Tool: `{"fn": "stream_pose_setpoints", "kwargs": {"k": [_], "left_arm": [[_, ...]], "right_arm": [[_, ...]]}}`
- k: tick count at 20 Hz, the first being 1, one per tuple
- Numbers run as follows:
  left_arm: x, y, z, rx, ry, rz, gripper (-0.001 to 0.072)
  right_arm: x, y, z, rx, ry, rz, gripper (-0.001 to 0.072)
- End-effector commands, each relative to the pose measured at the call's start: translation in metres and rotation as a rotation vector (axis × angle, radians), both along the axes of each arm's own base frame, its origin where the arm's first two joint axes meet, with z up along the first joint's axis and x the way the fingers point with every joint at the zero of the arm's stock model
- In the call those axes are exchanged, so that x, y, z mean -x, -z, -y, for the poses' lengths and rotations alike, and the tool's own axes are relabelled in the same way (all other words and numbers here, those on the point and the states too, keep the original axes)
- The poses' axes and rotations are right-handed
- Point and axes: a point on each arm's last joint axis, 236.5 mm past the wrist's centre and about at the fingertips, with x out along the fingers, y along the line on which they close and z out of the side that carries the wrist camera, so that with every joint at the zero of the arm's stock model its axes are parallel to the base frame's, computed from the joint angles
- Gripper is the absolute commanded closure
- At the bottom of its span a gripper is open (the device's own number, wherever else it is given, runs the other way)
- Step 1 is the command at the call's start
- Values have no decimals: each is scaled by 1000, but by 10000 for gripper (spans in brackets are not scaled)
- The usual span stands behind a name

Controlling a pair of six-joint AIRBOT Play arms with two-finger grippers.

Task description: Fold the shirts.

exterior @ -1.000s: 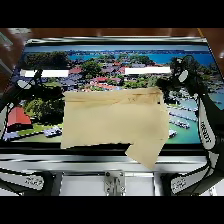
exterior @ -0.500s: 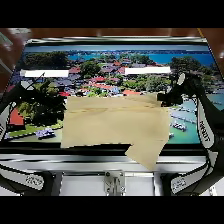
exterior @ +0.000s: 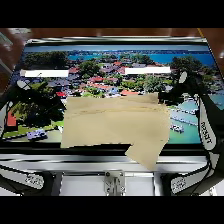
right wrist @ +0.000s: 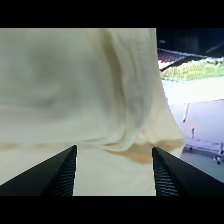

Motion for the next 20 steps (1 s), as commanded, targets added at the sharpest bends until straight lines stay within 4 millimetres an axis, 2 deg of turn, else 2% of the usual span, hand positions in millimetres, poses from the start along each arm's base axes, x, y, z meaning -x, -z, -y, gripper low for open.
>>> {"fn": "stream_pose_setpoints", "kwargs": {"k": [1, 3, 5, 6, 8, 10, 11, 13, 17, 20], "left_arm": [[20, -36, -24, 43, -20, -30, 257], [48, -64, -44, 57, -17, -33, 257], [89, -74, -52, 74, -26, -36, 234], [112, -69, -52, 83, -50, -45, 169], [159, -37, -46, 97, -142, -70, 153], [192, -7, -24, 168, -219, -89, 154], [200, 3, -11, 214, -248, -92, 155], [202, 19, 5, 260, -301, -83, 155], [199, 37, 9, 233, -329, -80, 154], [202, 46, 14, 243, -322, -121, 154]], "right_arm": [[27, -44, 23, 53, -50, -33, 128], [63, -69, 47, 37, -24, -107, 128], [102, -83, 71, -9, 28, -190, 128], [122, -84, 80, -43, 77, -216, 128], [147, -78, 88, -122, 173, -205, 128], [162, -67, 83, -201, 230, -175, 128], [167, -61, 78, -228, 245, -165, 128], [173, -51, 72, -252, 255, -169, 128], [158, -48, 66, -279, 270, -109, 128], [154, -47, 68, -273, 276, -95, 128]]}}
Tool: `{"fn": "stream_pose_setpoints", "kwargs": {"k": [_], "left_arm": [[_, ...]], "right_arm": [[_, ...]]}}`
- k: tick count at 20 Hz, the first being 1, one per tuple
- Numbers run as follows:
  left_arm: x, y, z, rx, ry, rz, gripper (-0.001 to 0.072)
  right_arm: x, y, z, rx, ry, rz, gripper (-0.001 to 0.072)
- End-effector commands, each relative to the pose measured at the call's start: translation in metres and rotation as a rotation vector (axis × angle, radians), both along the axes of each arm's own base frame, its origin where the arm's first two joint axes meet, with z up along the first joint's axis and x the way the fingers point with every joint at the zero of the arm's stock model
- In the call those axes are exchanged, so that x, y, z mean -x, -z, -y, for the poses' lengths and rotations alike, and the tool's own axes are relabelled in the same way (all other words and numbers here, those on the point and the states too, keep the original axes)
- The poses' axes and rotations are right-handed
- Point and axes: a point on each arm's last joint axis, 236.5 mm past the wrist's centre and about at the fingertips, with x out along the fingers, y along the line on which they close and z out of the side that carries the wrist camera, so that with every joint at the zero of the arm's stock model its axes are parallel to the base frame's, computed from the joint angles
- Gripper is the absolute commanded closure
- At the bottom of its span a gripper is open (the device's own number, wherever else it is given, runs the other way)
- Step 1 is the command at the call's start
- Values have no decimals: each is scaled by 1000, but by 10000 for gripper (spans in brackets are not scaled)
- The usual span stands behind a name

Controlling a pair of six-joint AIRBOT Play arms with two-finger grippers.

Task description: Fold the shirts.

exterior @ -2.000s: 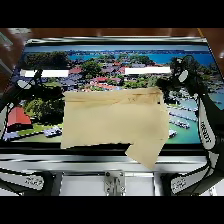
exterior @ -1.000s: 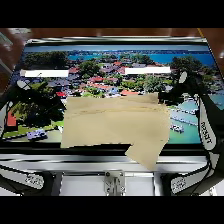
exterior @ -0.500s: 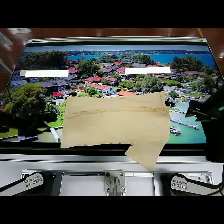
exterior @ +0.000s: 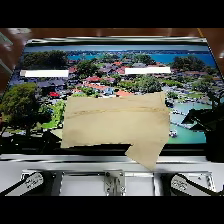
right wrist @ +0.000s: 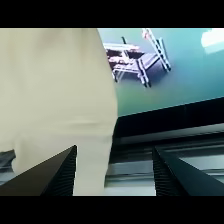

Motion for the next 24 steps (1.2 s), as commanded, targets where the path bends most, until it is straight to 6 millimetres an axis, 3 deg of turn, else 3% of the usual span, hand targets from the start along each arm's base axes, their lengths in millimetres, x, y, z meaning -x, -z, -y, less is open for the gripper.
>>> {"fn": "stream_pose_setpoints", "kwargs": {"k": [1, 8, 10, 12, 14, 15, 16, 17, 18, 24], "left_arm": [[4, 15, 5, 10, -12, -33, 155], [3, 24, 2, -4, -11, -34, 187], [2, 25, 1, -9, -14, -32, 342], [2, 25, 2, -7, -18, -36, 448], [3, 25, 3, -4, -28, -51, 466], [3, 25, 5, -3, -18, -52, 519], [4, 26, 7, -3, -7, -54, 545], [4, 26, 9, -5, 4, -53, 639], [5, 26, 11, -5, 13, -51, 662], [4, 21, 13, 8, 35, -43, 664]], "right_arm": [[-5, 1, -1, -6, 17, 26, 128], [-3, 1, -2, -13, 32, 11, 128], [-2, 1, -2, -15, 38, 7, 129], [-2, 1, -2, -15, 43, 4, 129], [0, 2, -3, -18, 44, -3, 129], [3, 5, -5, -24, 45, -14, 129], [8, 11, -8, -34, 45, -32, 128], [15, 18, -12, -46, 45, -56, 129], [23, 25, -16, -59, 47, -80, 129], [66, 74, -46, -130, 69, -181, 129]]}}
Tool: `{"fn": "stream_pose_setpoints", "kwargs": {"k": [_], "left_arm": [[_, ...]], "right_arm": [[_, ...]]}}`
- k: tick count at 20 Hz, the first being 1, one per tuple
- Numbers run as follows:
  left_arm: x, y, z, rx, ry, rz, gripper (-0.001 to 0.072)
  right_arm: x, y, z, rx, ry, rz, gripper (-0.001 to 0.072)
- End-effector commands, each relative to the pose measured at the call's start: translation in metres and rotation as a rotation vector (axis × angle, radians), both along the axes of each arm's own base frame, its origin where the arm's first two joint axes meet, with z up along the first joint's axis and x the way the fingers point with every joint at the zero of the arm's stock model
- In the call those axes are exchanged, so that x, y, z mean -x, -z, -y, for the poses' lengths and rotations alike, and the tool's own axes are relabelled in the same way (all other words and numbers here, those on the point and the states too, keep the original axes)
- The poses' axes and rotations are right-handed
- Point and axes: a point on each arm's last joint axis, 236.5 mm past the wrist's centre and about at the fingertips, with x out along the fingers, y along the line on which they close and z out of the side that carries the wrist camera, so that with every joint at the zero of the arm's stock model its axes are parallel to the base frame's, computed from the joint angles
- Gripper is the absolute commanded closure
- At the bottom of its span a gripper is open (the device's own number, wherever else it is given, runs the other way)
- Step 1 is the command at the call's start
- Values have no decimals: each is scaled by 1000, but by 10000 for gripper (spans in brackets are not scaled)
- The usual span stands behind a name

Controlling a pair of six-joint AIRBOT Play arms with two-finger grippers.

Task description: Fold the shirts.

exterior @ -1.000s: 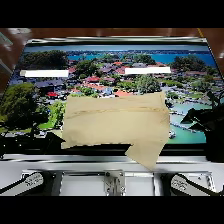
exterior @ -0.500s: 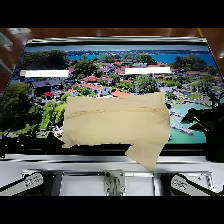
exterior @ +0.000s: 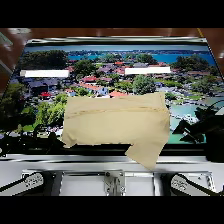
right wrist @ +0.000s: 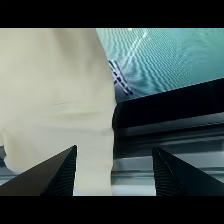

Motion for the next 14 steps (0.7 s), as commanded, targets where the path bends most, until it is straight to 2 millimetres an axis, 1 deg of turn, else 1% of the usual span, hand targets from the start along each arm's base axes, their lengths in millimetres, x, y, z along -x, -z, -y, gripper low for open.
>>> {"fn": "stream_pose_setpoints", "kwargs": {"k": [1, 5, 6, 8, 11, 12, 13, 14], "left_arm": [[0, -6, 3, 20, 27, 10, 665], [-4, -12, 3, 27, 36, 20, 664], [-4, -12, 3, 27, 35, 20, 664], [-4, -12, 3, 28, 36, 20, 664], [-5, -10, 2, 19, 32, 24, 665], [-5, -10, 1, 17, 37, 30, 665], [-6, -11, 1, 17, 37, 31, 664], [-6, -11, 1, 17, 37, 31, 664]], "right_arm": [[16, 24, -17, -39, 25, -20, 129], [21, 42, -32, -23, -7, -14, 132], [19, 46, -36, -11, -26, -5, 162], [14, 49, -45, 7, -54, 10, 165], [15, 49, -58, 12, -74, -13, 167], [17, 49, -62, 12, -96, -18, 253], [18, 49, -66, 13, -111, -21, 382], [18, 49, -68, 12, -120, -23, 455]]}}
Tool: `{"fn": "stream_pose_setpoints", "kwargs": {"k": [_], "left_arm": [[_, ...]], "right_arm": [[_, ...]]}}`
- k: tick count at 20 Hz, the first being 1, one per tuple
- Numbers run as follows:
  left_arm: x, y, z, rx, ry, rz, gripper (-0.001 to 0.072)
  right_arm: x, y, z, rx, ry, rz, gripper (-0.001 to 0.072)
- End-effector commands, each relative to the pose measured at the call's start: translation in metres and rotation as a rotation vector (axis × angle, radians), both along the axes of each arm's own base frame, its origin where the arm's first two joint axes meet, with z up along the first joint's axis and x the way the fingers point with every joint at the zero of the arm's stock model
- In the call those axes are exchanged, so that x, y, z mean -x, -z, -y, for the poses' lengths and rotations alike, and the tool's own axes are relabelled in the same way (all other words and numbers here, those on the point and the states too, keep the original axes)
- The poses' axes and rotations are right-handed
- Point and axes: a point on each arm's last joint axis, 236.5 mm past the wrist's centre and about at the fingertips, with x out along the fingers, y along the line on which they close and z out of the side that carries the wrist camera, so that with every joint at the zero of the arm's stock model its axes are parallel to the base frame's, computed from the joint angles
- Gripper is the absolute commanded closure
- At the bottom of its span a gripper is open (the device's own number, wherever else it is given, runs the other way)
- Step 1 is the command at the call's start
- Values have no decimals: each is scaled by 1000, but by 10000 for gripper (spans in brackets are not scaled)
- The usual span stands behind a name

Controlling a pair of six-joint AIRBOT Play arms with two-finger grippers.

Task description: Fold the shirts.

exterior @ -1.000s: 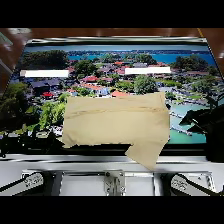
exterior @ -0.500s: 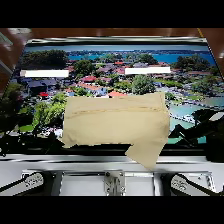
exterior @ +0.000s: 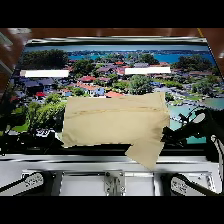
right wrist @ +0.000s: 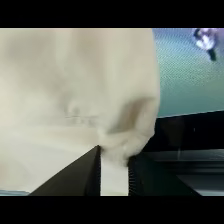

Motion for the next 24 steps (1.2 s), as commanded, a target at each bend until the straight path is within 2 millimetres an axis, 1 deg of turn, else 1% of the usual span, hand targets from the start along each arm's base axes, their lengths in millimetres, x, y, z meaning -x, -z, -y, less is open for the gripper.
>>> {"fn": "stream_pose_setpoints", "kwargs": {"k": [1, 2, 4, 6, 7, 8, 10, 11, 13, 14, 16, 18, 21, 22, 24], "left_arm": [[-1, 0, 0, -3, 7, 10, 664], [-1, 0, -1, -6, 6, 12, 664], [-3, 0, -2, -9, 9, 18, 665], [-11, -5, -6, -17, 23, 48, 665], [-18, -12, -8, -16, 49, 80, 665], [-28, -23, -12, -15, 68, 109, 666], [-52, -47, -21, -20, 84, 169, 667], [-69, -61, -26, -30, 77, 205, 667], [-101, -84, -36, -80, 76, 279, 668], [-119, -95, -38, -97, 77, 309, 668], [-151, -110, -39, -118, 88, 349, 668], [-183, -119, -37, -127, 92, 370, 668], [-230, -125, -35, -133, 75, 387, 668], [-243, -123, -34, -129, 73, 384, 668], [-261, -113, -30, -119, 73, 365, 667]], "right_arm": [[3, 1, -10, 4, -32, -12, 525], [4, 0, -10, 2, -31, -18, 542], [6, -1, -11, -3, -35, -25, 644], [5, -4, -12, -10, -55, -11, 645], [0, -10, -11, -6, -66, 15, 645], [-11, -17, -8, 5, -67, 54, 645], [-43, -41, -2, 27, -49, 153, 646], [-59, -53, 2, 39, -32, 188, 646], [-100, -77, 12, 71, 24, 289, 646], [-118, -86, 16, 76, 47, 329, 646], [-154, -99, 14, 39, 79, 384, 646], [-190, -105, 10, 6, 89, 422, 646], [-244, -107, 9, 10, 95, 476, 646], [-258, -105, 6, 11, 93, 491, 646], [-285, -92, 3, 16, 97, 511, 646]]}}
